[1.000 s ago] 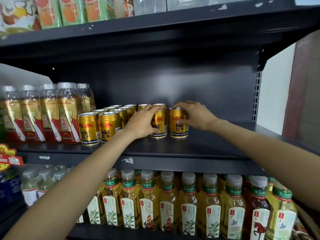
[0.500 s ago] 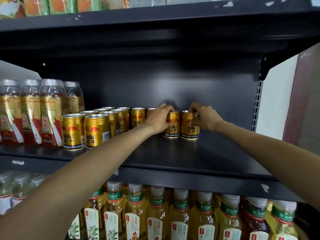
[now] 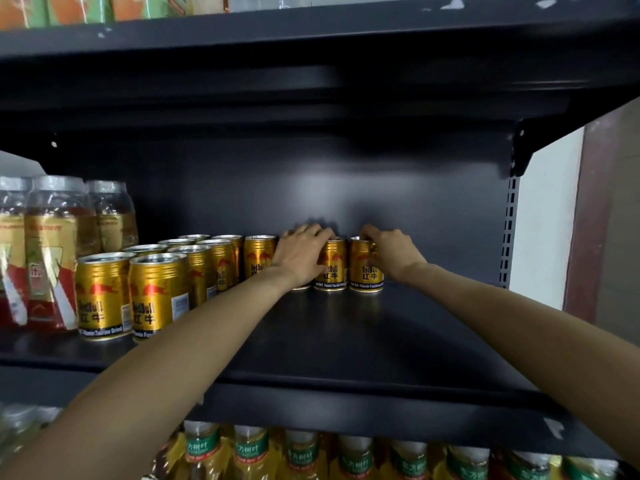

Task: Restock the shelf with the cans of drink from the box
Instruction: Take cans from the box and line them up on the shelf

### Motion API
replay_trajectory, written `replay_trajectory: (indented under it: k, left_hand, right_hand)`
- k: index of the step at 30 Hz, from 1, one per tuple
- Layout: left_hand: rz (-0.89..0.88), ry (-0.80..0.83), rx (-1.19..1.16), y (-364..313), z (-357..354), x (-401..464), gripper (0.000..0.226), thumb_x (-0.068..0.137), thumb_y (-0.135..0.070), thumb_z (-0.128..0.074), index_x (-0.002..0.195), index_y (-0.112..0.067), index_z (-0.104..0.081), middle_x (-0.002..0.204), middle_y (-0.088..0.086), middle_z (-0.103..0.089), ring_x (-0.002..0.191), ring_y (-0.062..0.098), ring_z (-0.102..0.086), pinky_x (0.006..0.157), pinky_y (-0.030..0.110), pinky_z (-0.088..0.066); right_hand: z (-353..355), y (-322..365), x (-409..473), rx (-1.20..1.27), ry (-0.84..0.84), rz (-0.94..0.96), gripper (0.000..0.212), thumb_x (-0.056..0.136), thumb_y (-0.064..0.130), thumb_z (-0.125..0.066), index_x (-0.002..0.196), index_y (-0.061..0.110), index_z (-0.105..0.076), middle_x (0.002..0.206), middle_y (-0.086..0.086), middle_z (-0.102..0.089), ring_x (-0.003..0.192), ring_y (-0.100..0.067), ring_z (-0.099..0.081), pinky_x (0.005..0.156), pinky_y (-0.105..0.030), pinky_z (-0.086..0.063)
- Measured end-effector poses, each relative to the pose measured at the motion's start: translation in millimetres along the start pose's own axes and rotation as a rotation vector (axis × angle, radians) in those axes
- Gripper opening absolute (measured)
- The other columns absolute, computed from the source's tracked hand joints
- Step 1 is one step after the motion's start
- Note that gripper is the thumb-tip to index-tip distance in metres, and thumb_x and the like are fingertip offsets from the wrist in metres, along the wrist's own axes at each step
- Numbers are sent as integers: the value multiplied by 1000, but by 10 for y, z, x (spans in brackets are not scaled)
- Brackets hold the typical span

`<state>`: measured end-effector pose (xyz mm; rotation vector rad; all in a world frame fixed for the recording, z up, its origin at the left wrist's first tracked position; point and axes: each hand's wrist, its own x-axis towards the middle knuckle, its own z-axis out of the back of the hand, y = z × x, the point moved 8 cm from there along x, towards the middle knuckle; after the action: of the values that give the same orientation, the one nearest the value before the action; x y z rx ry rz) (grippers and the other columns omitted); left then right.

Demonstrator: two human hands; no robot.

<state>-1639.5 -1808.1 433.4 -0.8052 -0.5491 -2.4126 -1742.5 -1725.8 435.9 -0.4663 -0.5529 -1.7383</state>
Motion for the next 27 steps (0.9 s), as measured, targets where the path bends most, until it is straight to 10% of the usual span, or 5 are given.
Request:
replay_trajectory:
  k: [13,21,27]
  left_hand:
    - [65,126,-163,-16,154,-88,66,83,-37,-65,140,-26,-33,142,5,-41,129,26,-40,103,41,-35]
    - [-20,-65,-501,-414,1142,-920,26,87,-39,-60,113,-34,-58,103,-20,-67,88,1,-59,78,25,-43]
    - [-25,-459,-642,-597,1479,-1949,18,89,-25,-54,103,-23,-67,101,-19,-62,101,2,-55,85,14,-41]
  right_hand:
    - [112,-26,-46,81,131,-8,65,80,27,-70,136,13,-39,140,-10,-41,124,-28,-45,98,-36,-42]
    - [909,498,-1116,263,-237,225,35,86,18,-65,121,15,-57,115,-3,-63,107,-18,-58,89,-22,-42]
    - [865,928,-2236,281,-553,245,21,91,22,-52,106,14,-63,90,-1,-67,76,-11,-59,65,-31,-51]
